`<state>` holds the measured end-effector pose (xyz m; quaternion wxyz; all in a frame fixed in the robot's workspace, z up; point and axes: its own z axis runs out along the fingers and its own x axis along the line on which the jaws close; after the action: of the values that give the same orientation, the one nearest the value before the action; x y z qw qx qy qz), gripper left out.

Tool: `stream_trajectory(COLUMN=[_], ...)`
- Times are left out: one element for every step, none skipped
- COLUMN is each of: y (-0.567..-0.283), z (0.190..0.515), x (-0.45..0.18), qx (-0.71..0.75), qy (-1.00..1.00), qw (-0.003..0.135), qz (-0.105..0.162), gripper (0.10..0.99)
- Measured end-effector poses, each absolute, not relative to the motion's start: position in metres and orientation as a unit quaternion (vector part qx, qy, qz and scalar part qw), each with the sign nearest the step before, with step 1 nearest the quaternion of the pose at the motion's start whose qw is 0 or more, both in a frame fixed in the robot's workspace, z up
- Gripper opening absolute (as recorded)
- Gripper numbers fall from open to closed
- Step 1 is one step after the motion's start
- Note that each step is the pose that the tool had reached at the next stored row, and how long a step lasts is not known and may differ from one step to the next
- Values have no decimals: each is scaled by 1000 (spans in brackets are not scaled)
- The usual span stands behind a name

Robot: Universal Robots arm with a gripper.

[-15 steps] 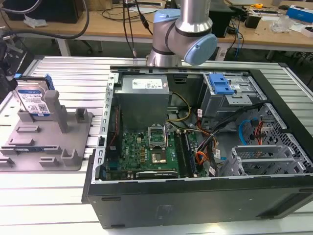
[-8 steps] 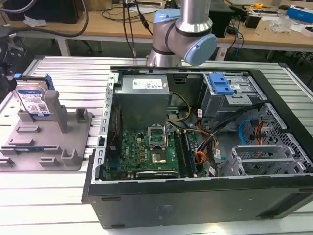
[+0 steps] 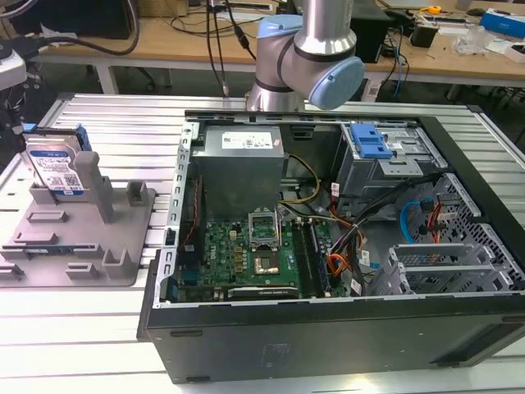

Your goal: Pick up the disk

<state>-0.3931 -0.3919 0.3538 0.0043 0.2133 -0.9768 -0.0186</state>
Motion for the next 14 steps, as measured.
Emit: stream_trajectory(y=[-392,-392,-392,-392,-392,-392,-392,-392,-392,-392,-392,-392,-392,-392], z=[353,353,352,352,352,351,351,350,350,349,349,348,347,347], x=[-393,-393,-393,-393,-393,-393,-393,-393,-393,-393,-393,-393,-393,-393], qx=[229,242,250,259,270,279,288,297,312,323,332,349,364,377], qy=[-973,-970,-968,-966,-963,-960,-957,-955,-950,-946,-943,-937,-931,-926], qw=[5,5,5,5,5,6,6,6,6,6,7,7,7,7], qz=[-19,-18,-18,-18,-18,-18,-18,-18,-18,-18,-18,-18,-18,-18], gripper=[106,106,106,106,106,106,106,106,106,106,106,106,106,114])
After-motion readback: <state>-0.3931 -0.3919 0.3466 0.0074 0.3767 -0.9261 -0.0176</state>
